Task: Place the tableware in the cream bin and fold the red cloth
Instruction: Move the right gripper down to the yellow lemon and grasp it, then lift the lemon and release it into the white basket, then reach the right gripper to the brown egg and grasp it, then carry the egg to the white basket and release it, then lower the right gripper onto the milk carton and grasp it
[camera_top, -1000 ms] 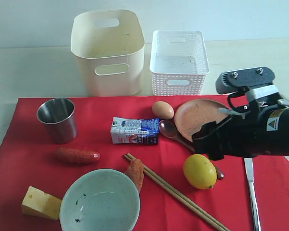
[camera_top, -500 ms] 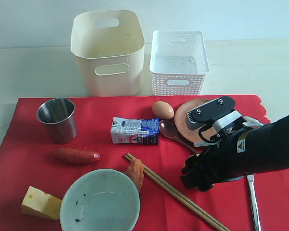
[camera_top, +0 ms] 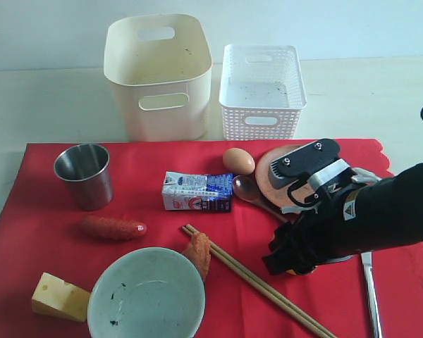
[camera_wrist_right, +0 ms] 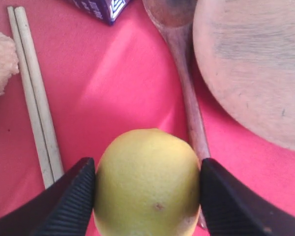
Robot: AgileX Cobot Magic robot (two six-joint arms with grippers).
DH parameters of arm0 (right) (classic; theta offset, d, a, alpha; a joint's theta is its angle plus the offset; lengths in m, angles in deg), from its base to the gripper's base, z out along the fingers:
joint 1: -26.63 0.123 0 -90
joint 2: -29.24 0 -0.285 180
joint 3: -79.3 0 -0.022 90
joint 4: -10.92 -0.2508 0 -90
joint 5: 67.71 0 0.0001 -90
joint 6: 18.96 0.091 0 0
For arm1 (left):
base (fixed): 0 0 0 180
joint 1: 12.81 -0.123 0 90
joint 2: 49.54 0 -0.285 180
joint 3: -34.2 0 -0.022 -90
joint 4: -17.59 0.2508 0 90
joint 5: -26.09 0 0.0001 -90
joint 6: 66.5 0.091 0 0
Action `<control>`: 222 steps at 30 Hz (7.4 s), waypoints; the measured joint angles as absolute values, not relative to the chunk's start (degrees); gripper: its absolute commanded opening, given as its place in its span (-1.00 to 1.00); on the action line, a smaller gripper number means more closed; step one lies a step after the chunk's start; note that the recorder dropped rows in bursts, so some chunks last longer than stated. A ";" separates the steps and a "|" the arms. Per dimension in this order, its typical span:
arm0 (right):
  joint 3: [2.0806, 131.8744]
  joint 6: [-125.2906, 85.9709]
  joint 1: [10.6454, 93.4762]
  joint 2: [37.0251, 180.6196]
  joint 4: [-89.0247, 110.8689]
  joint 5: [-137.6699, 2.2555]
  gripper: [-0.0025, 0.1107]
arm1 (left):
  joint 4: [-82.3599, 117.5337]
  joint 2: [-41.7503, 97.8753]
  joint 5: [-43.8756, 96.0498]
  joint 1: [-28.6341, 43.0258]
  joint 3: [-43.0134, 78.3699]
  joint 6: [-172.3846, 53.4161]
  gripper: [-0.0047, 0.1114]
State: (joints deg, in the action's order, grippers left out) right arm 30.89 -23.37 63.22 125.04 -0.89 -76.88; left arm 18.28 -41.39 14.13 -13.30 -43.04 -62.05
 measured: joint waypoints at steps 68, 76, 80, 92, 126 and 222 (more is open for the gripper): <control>74.25 -29.78 47.09 150.44 -1.25 -66.61 0.33 | 18.28 -41.39 14.13 -13.30 -43.04 -62.05 -0.92; 74.25 -29.53 47.09 136.94 -1.14 -80.78 -0.30 | 18.28 -41.39 14.13 -13.30 -43.04 -62.05 -0.92; 74.25 -29.30 47.09 130.37 -1.14 -87.70 -0.77 | 18.28 -41.39 14.13 -13.30 -43.04 -62.05 -0.92; 49.32 -29.09 53.63 104.97 -7.42 -84.03 -0.96 | 18.28 -41.39 14.13 -13.30 -43.04 -62.05 -0.92; 55.46 -35.09 57.45 142.86 -8.80 -67.71 -0.05 | 18.28 -41.39 14.13 -13.30 -43.04 -62.05 -0.92; 58.31 -40.14 59.44 125.85 -8.25 -94.81 -0.96 | 18.28 -41.39 14.13 -13.30 -43.04 -62.05 -0.92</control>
State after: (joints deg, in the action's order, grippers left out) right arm 58.31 -40.14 59.44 125.85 -8.25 -94.81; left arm 18.28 -41.39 14.13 -13.30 -43.04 -62.05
